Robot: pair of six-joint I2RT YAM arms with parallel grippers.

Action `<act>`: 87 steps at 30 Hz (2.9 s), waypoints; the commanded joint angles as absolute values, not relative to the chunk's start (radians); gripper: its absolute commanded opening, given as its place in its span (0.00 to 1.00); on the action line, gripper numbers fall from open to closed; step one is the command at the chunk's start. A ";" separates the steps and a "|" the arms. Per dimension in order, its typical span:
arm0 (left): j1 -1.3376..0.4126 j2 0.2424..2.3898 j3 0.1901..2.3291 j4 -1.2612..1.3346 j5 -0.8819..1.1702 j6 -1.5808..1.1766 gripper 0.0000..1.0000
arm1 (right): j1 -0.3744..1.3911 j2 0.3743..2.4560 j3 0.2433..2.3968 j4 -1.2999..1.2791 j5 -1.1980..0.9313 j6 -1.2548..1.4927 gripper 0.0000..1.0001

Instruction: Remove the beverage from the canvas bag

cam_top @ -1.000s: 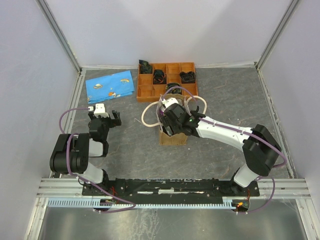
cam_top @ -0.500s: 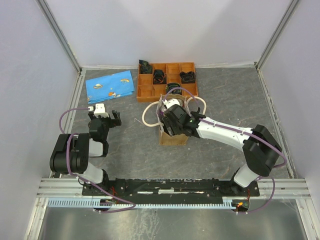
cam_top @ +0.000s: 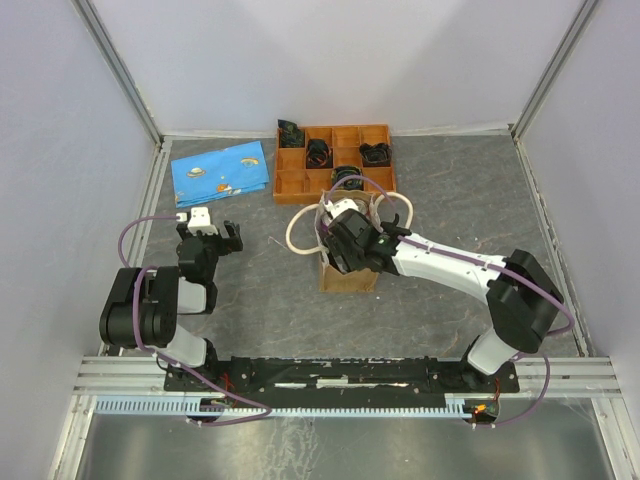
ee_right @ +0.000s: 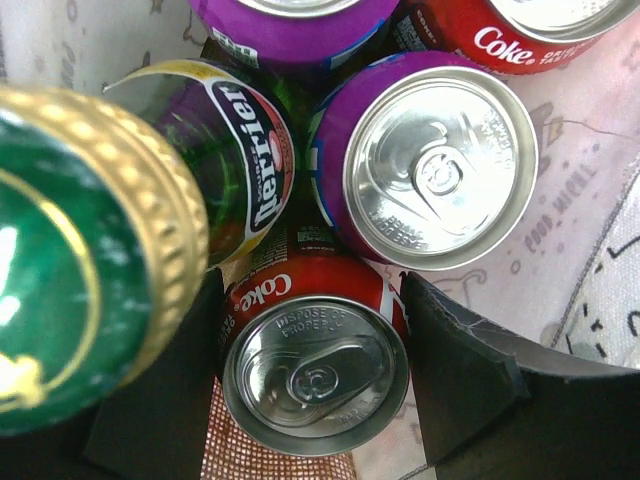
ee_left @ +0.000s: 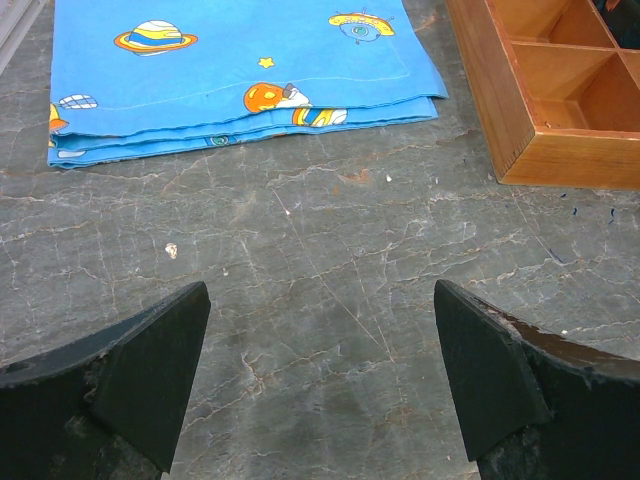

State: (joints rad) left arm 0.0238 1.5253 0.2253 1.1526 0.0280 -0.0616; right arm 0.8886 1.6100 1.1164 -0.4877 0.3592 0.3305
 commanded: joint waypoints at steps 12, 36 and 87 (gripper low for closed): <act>0.020 1.520 0.230 1.191 0.019 -0.026 0.99 | 0.900 1.395 1.266 -0.365 0.579 0.171 0.00; 0.020 1.520 0.230 1.191 0.019 -0.026 0.99 | 0.532 1.198 1.281 -0.064 0.807 0.048 0.00; 0.020 1.520 0.230 1.190 0.018 -0.026 0.99 | 0.195 1.446 0.791 0.042 0.467 0.336 0.49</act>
State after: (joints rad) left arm 0.0238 1.5253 0.2253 1.1526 0.0277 -0.0616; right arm 0.1776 1.4635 0.8047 -0.0189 0.4309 0.3229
